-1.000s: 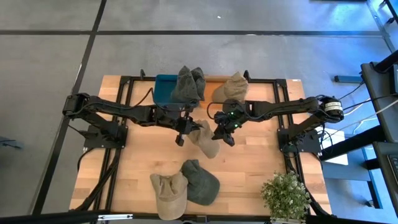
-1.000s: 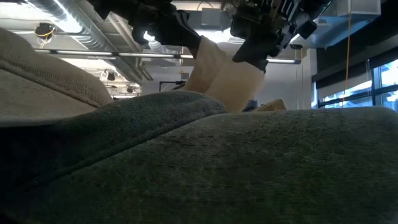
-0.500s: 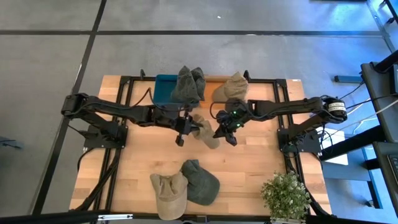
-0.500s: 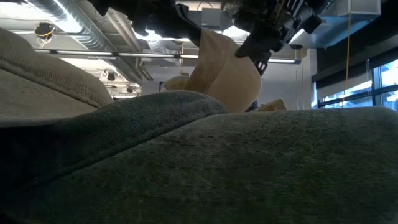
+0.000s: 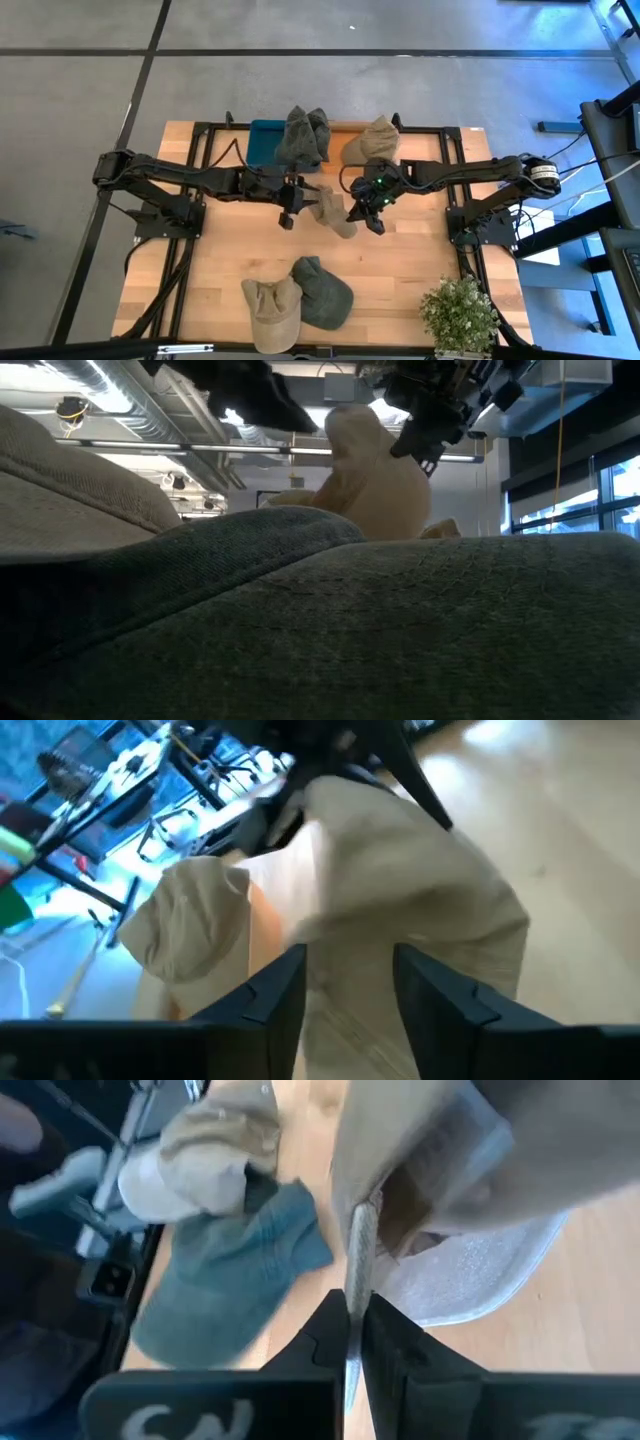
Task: Pick & Place hat
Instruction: Put the top brown cap into the orange bin
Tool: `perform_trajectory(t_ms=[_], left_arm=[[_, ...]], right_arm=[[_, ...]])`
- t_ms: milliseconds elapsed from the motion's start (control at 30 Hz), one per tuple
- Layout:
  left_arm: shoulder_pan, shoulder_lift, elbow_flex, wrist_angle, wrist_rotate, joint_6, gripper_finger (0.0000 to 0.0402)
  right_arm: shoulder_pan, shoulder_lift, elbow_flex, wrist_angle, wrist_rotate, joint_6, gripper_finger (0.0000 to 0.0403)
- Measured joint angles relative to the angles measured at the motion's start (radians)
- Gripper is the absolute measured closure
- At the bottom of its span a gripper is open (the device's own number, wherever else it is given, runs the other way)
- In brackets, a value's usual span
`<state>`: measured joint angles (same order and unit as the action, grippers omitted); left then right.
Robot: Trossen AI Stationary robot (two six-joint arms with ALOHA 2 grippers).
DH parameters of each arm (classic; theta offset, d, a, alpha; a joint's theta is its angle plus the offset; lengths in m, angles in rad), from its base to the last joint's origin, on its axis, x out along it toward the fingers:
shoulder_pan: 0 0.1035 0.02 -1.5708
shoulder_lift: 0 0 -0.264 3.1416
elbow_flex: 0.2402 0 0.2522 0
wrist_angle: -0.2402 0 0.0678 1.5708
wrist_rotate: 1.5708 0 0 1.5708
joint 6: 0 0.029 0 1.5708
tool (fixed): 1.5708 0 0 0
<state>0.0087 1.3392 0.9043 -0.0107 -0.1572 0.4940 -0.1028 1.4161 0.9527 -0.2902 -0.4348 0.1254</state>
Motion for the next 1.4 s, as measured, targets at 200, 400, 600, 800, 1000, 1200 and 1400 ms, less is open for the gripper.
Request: perform_trajectory(t_ms=[200, 400, 600, 800, 1000, 1200, 1400], left_arm=[[0.084, -0.124, -0.055, -0.025, 0.160, -0.222, 0.0243], [0.147, -0.162, -0.269, 0.419, 0.328, -0.431, 0.0246], [0.152, -0.100, -0.420, 0.806, 0.328, -0.538, 0.0246], [0.151, 0.003, -0.430, 0.999, 0.325, -0.577, 0.0245], [0.128, 0.107, -0.431, 1.130, 0.324, -0.570, 0.0248], [0.116, 0.172, -0.431, 1.288, 0.311, -0.602, 0.0249], [0.117, 0.182, -0.431, 1.335, 0.381, -0.615, 0.0249]], right_arm=[[0.011, -0.119, 0.000, -0.068, 0.122, -0.094, 0.0385], [0.042, -0.270, 0.000, -0.026, 0.258, -0.188, 0.0385], [0.073, -0.368, -0.002, 0.102, 0.339, -0.290, 0.0385], [0.094, -0.357, -0.049, 0.359, 0.308, -0.424, 0.0385], [0.115, -0.316, -0.101, 0.500, 0.294, -0.504, 0.0385], [0.124, -0.287, -0.117, 0.556, 0.271, -0.527, 0.0385], [0.124, -0.277, -0.117, 0.572, 0.255, -0.556, 0.0385]])
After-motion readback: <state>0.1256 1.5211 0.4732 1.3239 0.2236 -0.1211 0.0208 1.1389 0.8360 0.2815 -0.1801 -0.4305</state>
